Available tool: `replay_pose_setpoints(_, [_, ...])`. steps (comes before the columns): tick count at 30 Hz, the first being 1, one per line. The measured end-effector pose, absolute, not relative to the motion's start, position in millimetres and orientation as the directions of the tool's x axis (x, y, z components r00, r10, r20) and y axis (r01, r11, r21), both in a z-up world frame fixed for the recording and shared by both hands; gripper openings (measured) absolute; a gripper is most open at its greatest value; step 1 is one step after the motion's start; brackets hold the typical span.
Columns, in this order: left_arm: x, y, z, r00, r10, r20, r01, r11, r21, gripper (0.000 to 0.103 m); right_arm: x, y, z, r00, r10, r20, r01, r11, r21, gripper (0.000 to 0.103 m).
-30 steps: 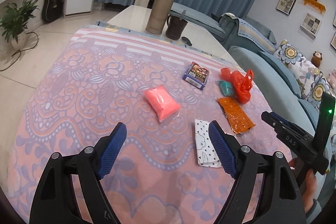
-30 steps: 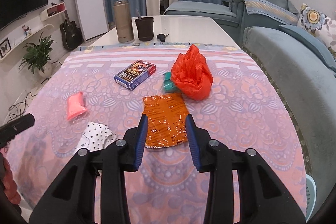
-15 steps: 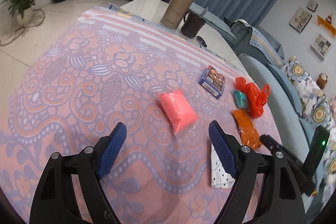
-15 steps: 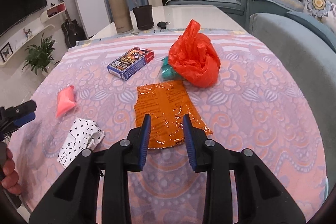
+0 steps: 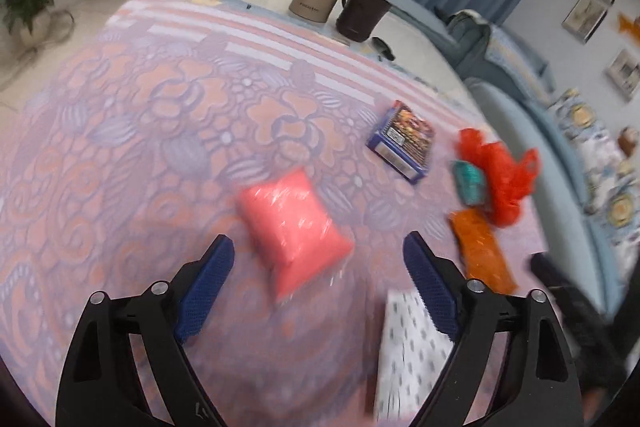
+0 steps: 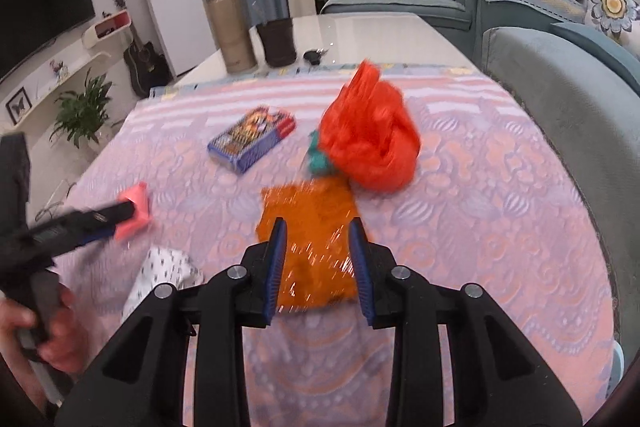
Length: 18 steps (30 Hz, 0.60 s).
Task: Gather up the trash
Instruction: 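Grasp the pink packet with the left tool while the right tool grasps the red plastic bag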
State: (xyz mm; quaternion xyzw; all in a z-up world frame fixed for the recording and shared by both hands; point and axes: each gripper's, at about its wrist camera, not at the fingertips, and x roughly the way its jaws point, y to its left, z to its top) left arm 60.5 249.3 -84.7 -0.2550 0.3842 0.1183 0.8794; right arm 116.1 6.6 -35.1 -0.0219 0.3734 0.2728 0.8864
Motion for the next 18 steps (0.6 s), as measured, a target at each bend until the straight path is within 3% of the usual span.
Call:
replay_pose_setpoints(1, [66.5,246.8,-85.2,0.667,0.034,-0.744,-0.412,0.849,-0.33,0.077,121.4,5.0,-31.6,0.578,0.464,-0.672,-0.494,0.854,0.165,0.048])
replay_pose_setpoints(2, [71.7,243.7,-85.7,0.655,0.064,-0.753,-0.425,0.855,-0.296,0.075,126.8,3.5,-28.1,0.589,0.453,-0.669,-0.484,0.861,0.156,0.053])
replay_pose_setpoints(3, [74.6,241.3,-85.2,0.646,0.1,-0.757,-0.438,0.861,-0.26,0.065,131.0,2.9,-25.8,0.598,0.445,-0.667,-0.479,0.865,0.149,0.059])
replay_pose_setpoints(5, [79.5,239.0,-86.5,0.633,0.15,-0.76,-0.452,0.868,-0.205,0.052,143.1,3.4,-20.0,0.611,0.437,-0.66,-0.477,0.869,0.133,0.06])
replay_pose_setpoints(7, [76.3,239.0,-85.9,0.636,0.172,-0.752,-0.461,0.866,-0.192,0.036,156.6,7.8,-18.2,0.618,0.42,-0.664,-0.469,0.875,0.117,0.073])
replay_pose_setpoints(13, [62.5,248.3,-83.1,0.712,0.07,-0.698,-0.4,0.858,-0.322,0.036,205.5,22.4,-30.6,0.611,0.387,-0.691,-0.411,0.901,0.141,0.075])
replay_pose_setpoints(16, [53.2,241.0,-75.4,0.76,0.066,-0.646,-0.357,0.874,-0.33,0.035,220.6,26.3,-43.0,0.592,0.395,-0.702,-0.395,0.902,0.175,0.074])
replay_pose_setpoints(17, [52.2,239.9,-74.3,0.766,0.066,-0.639,-0.351,0.876,-0.33,0.035,223.8,26.8,-48.3,0.581,0.402,-0.708,-0.395,0.899,0.187,0.073])
replay_pose_setpoints(18, [51.7,239.6,-73.5,0.772,0.063,-0.632,-0.346,0.877,-0.335,0.035,226.0,27.3,-53.7,0.57,0.405,-0.715,-0.394,0.898,0.195,0.059])
